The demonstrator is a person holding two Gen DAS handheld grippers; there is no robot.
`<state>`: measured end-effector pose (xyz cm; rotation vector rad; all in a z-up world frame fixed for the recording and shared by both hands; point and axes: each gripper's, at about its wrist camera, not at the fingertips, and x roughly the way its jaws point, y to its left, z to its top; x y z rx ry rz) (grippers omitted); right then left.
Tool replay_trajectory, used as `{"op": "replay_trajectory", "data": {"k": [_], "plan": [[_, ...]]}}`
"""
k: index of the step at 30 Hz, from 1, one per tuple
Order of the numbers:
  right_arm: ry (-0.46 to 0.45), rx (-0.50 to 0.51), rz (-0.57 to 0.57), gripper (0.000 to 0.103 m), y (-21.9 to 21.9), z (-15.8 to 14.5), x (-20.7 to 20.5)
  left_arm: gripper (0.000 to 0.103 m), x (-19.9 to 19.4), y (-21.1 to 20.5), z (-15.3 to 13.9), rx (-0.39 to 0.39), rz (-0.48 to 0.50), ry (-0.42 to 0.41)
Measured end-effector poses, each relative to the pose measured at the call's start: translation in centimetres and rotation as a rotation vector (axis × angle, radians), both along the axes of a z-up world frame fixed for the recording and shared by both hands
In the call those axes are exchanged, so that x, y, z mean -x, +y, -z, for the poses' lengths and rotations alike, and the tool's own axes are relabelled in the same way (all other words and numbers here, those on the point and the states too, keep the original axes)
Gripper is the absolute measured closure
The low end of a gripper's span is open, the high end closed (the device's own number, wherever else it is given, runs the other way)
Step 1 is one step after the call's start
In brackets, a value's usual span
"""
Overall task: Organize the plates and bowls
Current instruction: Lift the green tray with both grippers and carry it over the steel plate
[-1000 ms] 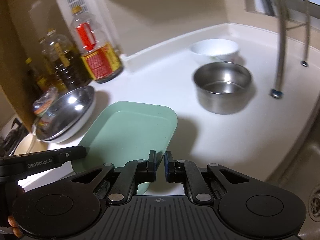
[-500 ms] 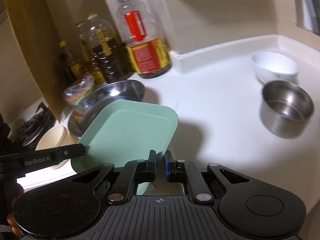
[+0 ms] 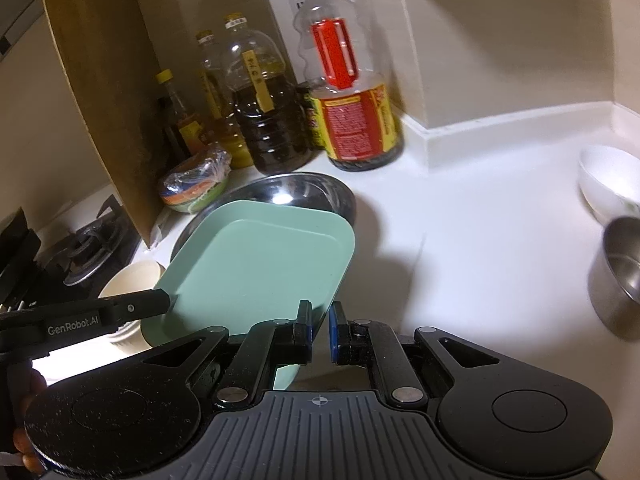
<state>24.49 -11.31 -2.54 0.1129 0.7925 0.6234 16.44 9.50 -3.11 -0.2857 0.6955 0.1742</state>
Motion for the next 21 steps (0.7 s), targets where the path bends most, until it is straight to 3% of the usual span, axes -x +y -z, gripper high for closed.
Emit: {"op": "replay_trajectory", "data": {"k": [21], "plan": [[-0.013, 0.023, -0.043, 0.095, 5.7, 0.8, -6.8, 0.097, -4.7, 4.0, 1.0, -0.001, -0.068, 0.022]]}}
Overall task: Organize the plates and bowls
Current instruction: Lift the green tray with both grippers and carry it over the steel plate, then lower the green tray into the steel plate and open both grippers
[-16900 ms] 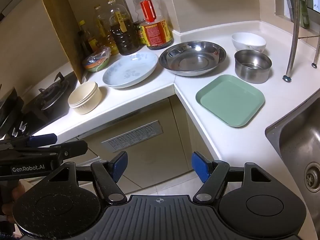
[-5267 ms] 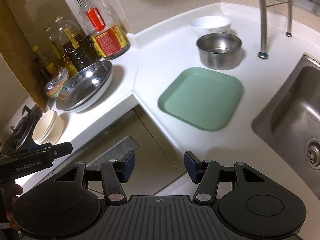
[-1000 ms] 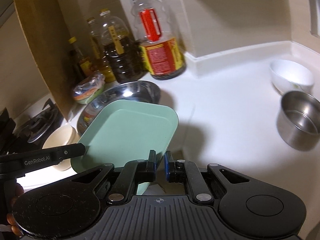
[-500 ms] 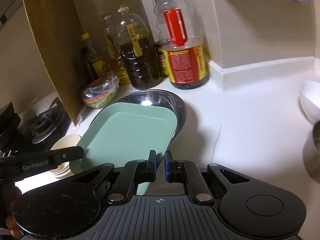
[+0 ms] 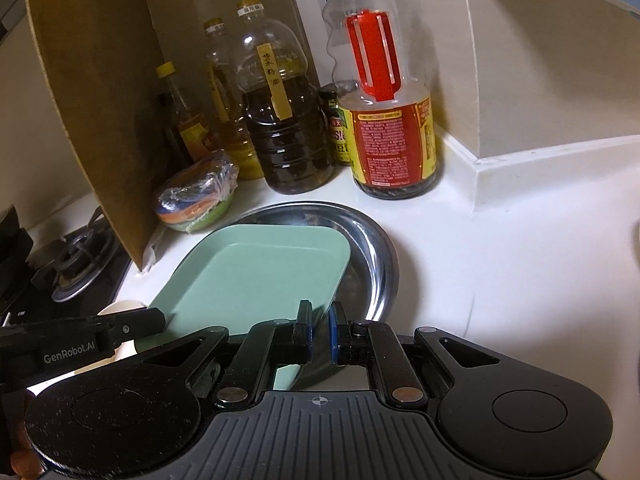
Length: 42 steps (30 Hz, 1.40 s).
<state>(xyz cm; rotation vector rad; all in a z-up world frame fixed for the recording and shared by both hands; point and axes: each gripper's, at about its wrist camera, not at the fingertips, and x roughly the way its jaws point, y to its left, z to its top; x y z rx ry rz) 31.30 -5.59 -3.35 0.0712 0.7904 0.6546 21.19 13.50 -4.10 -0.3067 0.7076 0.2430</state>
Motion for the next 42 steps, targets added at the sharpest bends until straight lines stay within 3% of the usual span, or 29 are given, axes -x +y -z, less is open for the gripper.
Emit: {"op": "replay_trajectory", "data": {"k": [27, 28, 29, 31, 42], "plan": [[0.077, 0.035, 0.039, 0.092, 2.7, 3.6, -4.3, 0.096, -4.9, 1.3, 2.5, -0.032, 0.0, 0.092], [0.075, 0.028, 0.041, 0.086, 2.6, 3.6, -4.3, 0.096, -4.9, 1.3, 2.5, -0.03, -0.002, 0.093], [0.07, 0.026, 0.04, 0.071, 2.6, 3.6, -4.3, 0.096, -5.0, 1.4, 2.5, -0.028, -0.003, 0.092], [0.051, 0.021, 0.039, 0.051, 2.6, 3.3, -4.2, 0.096, -5.0, 1.5, 2.4, -0.027, -0.012, 0.092], [0.033, -0.022, 0.026, 0.05, 1.2, 1.8, -2.5, 0.09, -3.3, 0.7, 0.6, -0.025, 0.002, 0.063]]}}
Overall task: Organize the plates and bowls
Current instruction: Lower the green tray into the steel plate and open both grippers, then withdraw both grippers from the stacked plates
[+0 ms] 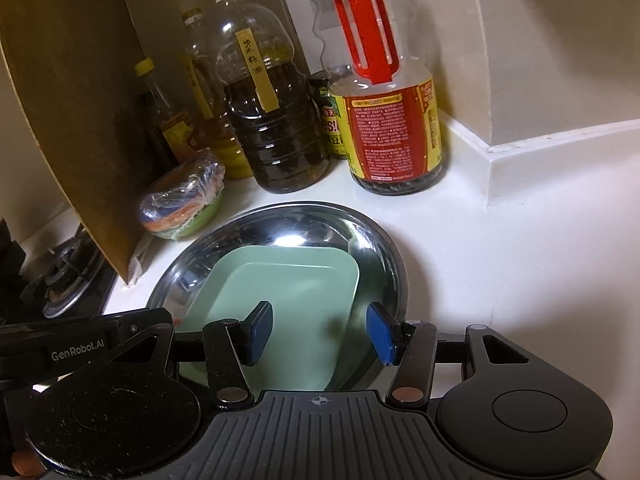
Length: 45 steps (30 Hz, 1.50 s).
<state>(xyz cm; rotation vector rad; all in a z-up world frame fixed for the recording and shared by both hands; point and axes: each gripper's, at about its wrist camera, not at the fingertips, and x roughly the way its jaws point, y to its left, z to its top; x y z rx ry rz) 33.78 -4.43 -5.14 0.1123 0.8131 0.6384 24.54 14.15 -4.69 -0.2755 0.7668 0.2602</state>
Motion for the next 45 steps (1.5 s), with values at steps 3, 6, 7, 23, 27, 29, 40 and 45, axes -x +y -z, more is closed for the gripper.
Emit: {"op": "replay_trajectory", "data": {"k": [3, 6, 7, 23, 27, 29, 40, 45], "plan": [[0.005, -0.016, 0.011, 0.05, -0.8, -0.4, 0.7, 0.09, 0.8, -0.7, -0.5, -0.009, 0.011, 0.0], [0.007, -0.03, 0.023, 0.049, -1.8, -0.9, 1.4, 0.09, 1.8, -1.2, -1.0, -0.002, 0.022, -0.003], [0.007, -0.036, 0.026, 0.049, -2.1, -1.1, 1.7, 0.09, 2.1, -1.4, -1.1, -0.001, 0.024, -0.003], [0.027, -0.088, 0.071, 0.038, -8.5, -3.2, 8.1, 0.087, 8.2, -5.2, -3.1, 0.004, 0.089, -0.016], [0.041, -0.088, 0.083, 0.038, -10.1, -3.3, 10.0, 0.087, 9.7, -6.5, -3.1, 0.003, 0.11, -0.011], [0.051, -0.088, 0.089, 0.038, -11.0, -3.3, 10.9, 0.087, 10.5, -7.1, -3.1, 0.005, 0.117, -0.005], [0.093, -0.068, 0.098, 0.037, -15.6, -2.6, 15.1, 0.087, 13.9, -10.9, -2.3, 0.011, 0.12, 0.038], [0.097, -0.062, 0.091, 0.037, -17.4, -2.3, 16.3, 0.086, 15.1, -12.8, -1.8, 0.01, 0.11, 0.049]]}}
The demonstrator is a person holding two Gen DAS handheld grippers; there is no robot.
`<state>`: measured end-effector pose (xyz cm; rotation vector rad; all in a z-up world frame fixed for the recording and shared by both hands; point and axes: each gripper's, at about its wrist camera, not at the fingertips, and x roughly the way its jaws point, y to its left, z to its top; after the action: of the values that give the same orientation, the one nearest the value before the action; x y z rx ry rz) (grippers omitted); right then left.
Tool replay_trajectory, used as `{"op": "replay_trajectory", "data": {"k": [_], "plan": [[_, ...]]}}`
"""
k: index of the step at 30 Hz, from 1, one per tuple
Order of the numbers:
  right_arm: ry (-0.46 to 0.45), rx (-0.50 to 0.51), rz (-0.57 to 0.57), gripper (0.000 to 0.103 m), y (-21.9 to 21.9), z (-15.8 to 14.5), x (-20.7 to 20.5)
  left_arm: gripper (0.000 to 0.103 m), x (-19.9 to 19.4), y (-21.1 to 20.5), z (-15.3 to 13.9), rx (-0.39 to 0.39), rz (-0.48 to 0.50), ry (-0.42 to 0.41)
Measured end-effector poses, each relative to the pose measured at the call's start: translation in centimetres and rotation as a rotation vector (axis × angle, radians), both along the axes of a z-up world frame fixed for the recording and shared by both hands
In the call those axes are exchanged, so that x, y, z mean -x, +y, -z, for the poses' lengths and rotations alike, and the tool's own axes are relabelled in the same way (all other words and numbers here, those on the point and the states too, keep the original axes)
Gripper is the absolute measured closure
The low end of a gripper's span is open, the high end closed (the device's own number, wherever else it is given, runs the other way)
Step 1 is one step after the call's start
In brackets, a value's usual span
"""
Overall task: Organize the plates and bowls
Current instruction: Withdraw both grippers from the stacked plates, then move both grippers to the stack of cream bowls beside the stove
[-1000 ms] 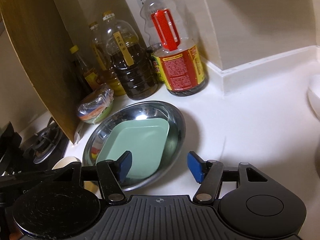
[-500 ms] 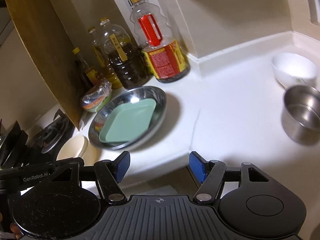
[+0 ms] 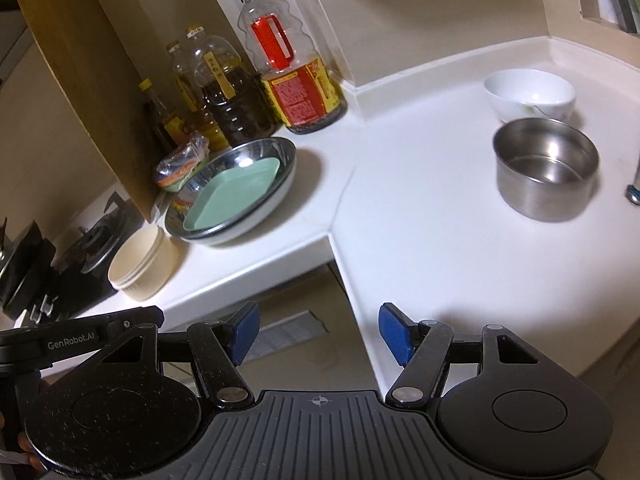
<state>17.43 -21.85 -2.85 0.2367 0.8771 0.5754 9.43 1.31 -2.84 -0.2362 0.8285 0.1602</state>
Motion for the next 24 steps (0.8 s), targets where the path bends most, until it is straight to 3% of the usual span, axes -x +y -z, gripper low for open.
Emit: {"op": "replay_trajectory", "data": {"k": [11, 24], "plan": [[0.025, 0.025, -0.027, 0.037, -2.3, 0.9, 1.6, 0.086, 1.8, -2.6, 1.1, 0.002, -0.03, 0.037], [0.05, 0.072, 0.026, 0.037, -2.3, 1.3, 2.3, 0.086, 0.8, -1.7, 1.9, 0.001, 0.03, 0.059]]}}
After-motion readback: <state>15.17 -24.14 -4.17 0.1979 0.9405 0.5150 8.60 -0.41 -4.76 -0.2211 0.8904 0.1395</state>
